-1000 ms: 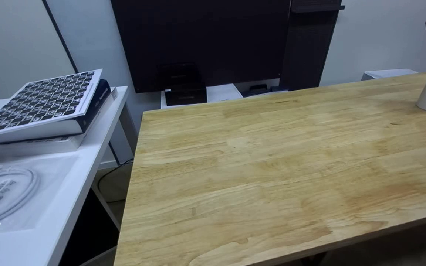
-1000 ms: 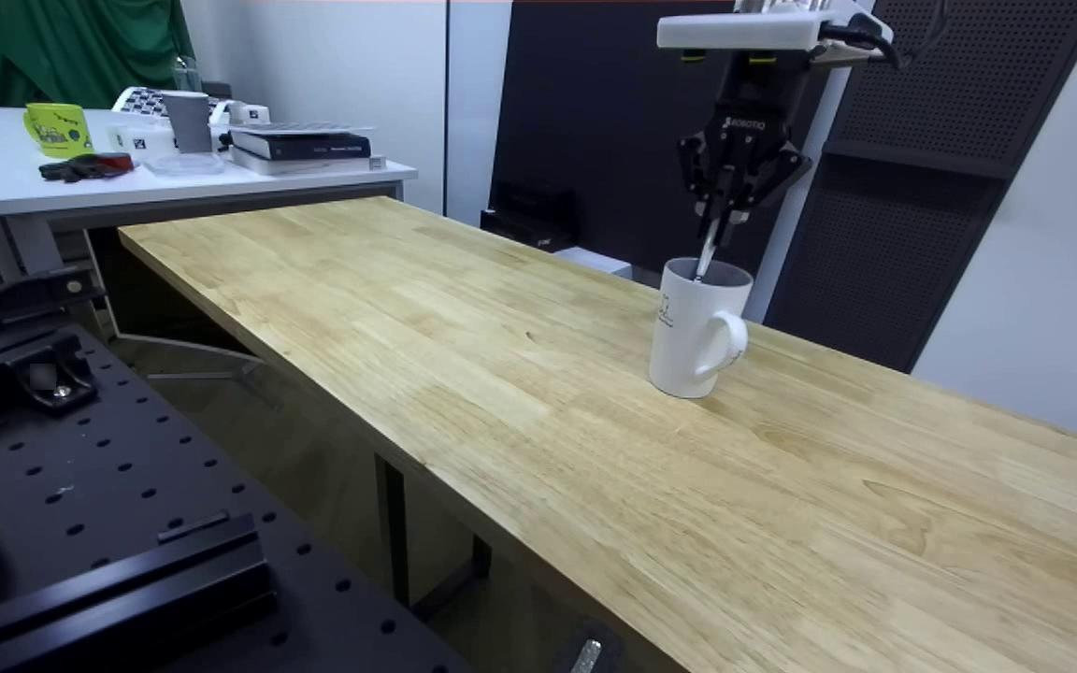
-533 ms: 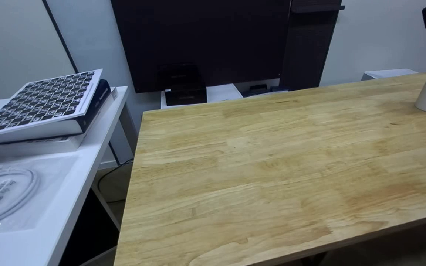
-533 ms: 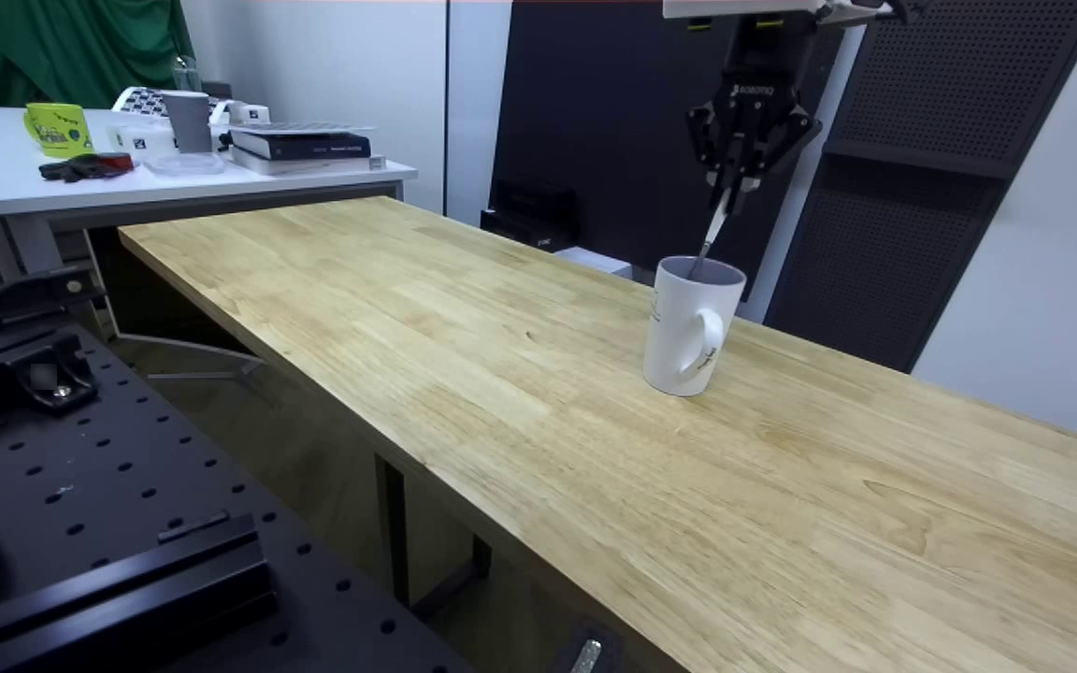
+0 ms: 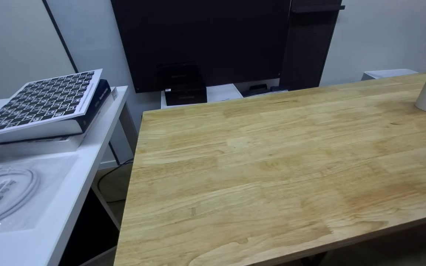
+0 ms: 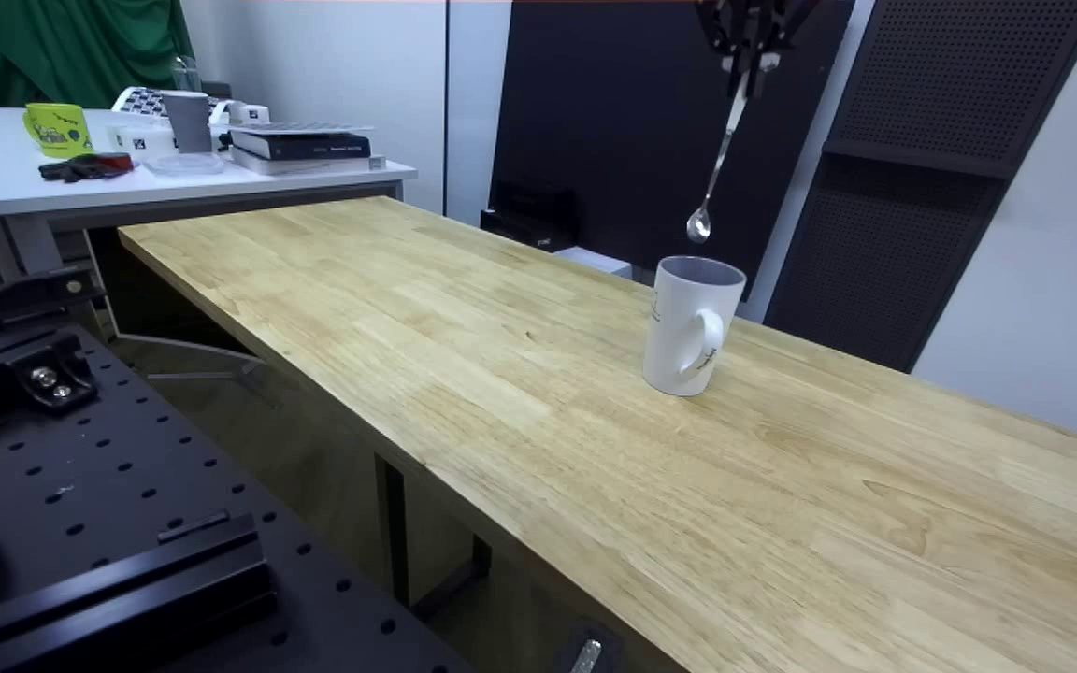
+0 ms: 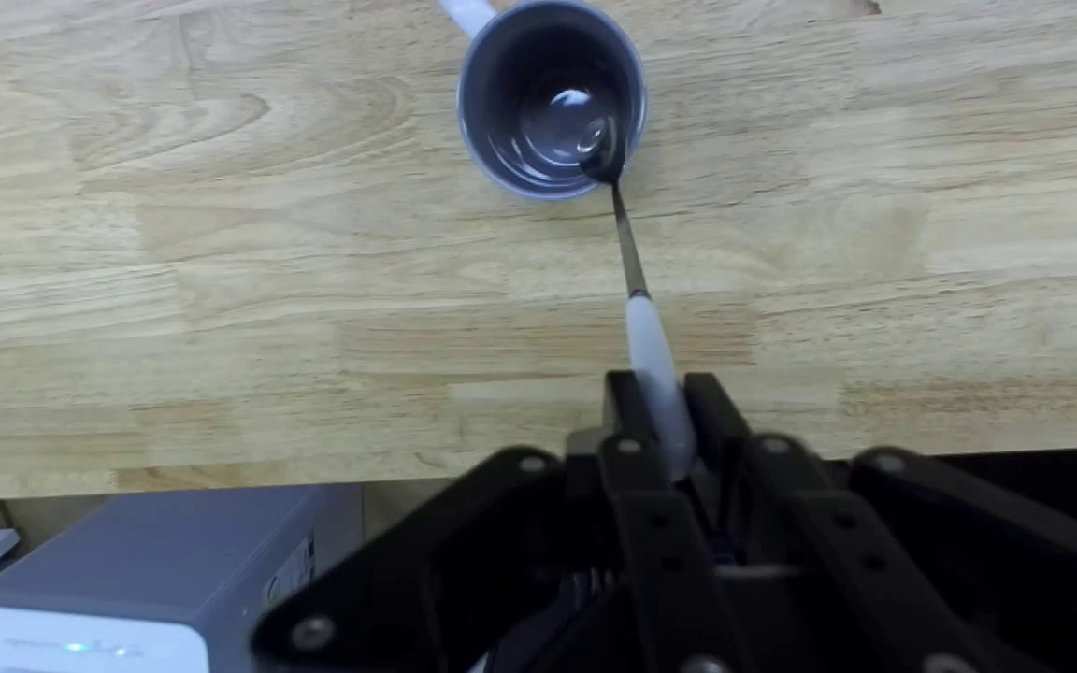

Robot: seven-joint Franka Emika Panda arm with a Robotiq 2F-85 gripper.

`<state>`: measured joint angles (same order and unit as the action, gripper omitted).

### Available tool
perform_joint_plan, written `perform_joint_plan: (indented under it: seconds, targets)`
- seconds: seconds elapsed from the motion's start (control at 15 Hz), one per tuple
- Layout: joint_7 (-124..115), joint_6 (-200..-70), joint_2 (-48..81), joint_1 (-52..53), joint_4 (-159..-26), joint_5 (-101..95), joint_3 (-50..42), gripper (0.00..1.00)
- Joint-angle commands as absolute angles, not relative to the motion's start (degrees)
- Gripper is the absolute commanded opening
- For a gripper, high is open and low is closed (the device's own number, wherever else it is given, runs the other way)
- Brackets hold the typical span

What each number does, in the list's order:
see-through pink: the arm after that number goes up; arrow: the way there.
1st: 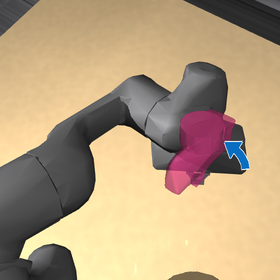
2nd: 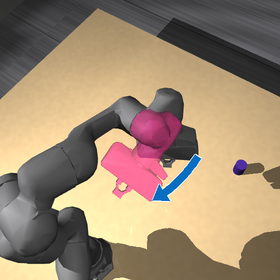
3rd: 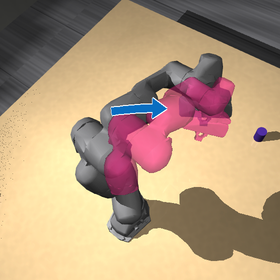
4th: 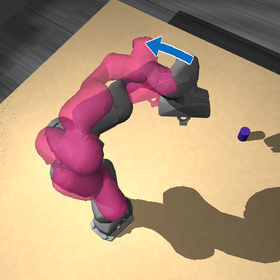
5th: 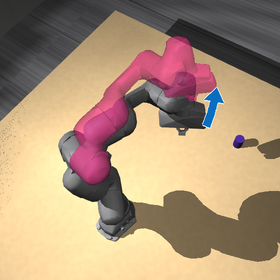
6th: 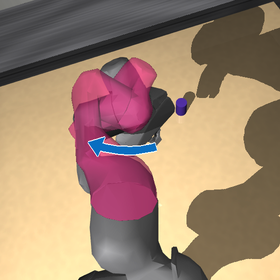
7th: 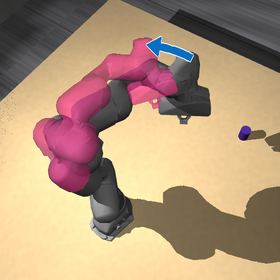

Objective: Take the spoon out of the white mug

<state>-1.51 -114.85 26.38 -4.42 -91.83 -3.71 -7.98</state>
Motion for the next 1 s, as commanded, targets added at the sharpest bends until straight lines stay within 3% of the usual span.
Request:
perform_joint_plan:
  seconds: [0.0,0.4,0.93]
  targets:
    - [-3.2,-108.3,19.8,-2.6,-90.2,-7.1,-7.2,0.04]
    - [2.2,-106.8,15.8,-1.0,-92.6,-4.5,-2.2,0.04]
    - [10.3,-106.7,25.5,-2.5,-93.7,9.9,1.8,0.04]
